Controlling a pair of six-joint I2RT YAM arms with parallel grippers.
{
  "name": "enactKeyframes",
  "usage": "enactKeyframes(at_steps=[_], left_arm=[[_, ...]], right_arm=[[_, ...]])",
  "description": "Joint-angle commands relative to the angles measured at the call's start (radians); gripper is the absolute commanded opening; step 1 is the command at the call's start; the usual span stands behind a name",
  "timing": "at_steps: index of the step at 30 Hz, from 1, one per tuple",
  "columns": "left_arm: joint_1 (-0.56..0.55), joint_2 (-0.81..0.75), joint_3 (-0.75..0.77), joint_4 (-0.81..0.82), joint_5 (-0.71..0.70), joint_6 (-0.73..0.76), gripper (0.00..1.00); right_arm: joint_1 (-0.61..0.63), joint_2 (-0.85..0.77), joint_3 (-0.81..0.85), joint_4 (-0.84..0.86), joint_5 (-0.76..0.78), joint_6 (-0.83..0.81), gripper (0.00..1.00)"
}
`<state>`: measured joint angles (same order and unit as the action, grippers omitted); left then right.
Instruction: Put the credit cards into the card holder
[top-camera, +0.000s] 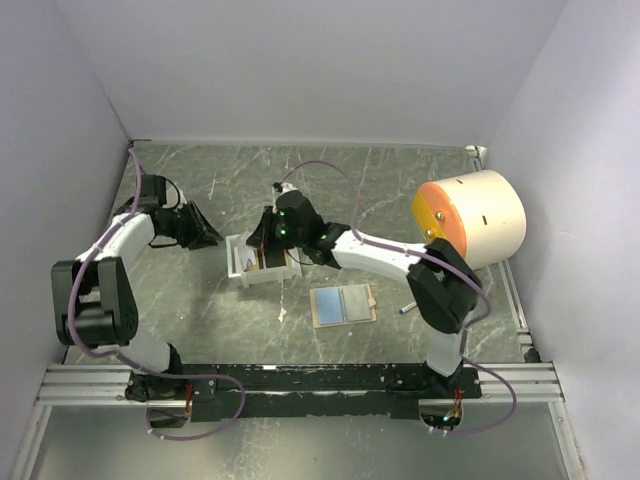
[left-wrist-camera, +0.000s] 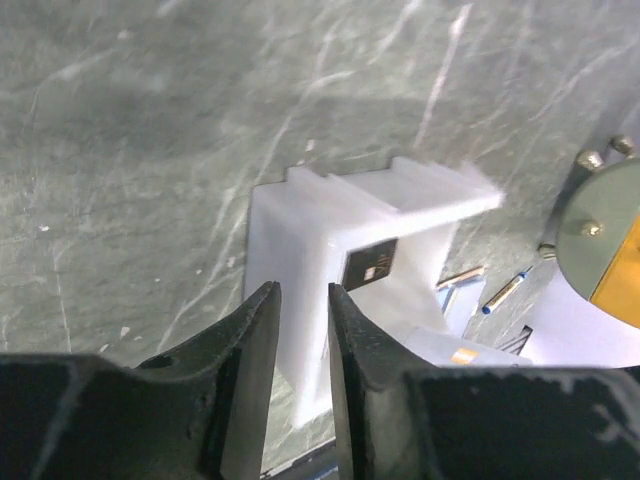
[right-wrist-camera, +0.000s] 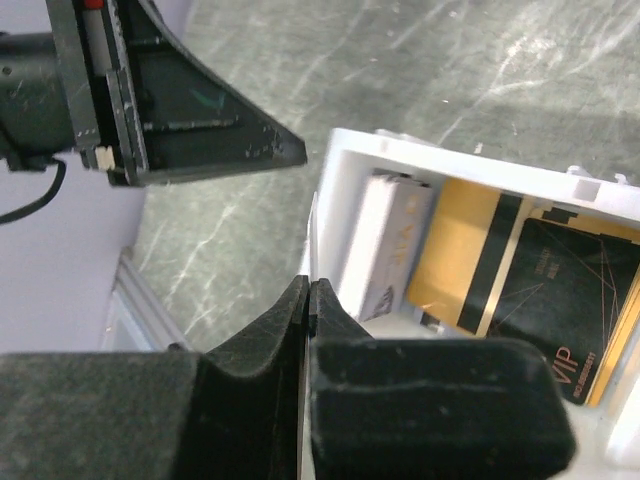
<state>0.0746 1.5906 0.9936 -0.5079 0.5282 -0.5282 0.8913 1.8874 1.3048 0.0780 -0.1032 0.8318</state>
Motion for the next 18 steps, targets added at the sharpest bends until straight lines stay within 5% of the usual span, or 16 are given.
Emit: enactKeyframes(at_steps=[1, 10, 13, 18], left_arm=[[-0.009, -0.116, 0.053, -0.045, 0.036, 0.063, 0.39], [-0.023, -0.279, -0.094, 0.120, 0.539, 0.052, 0.49], [-0.037, -0.326, -0.199, 0.271, 0.673, -0.054, 0.53], [-0.104, -0.377, -0.316, 0.534, 0.726, -0.233, 0.56]], right_arm=[[-0.018, -0.128, -0.076, 0.012, -0.007, -0.020, 0.00], [-0.059, -0.323, -0.292, 0.205, -0.121, 0.070, 0.00], [-0.064, -0.382, -0.390, 0.292, -0.146, 0.117, 0.00], [-0.066, -0.458, -0.465, 0.371, -0.130, 0.181, 0.00]])
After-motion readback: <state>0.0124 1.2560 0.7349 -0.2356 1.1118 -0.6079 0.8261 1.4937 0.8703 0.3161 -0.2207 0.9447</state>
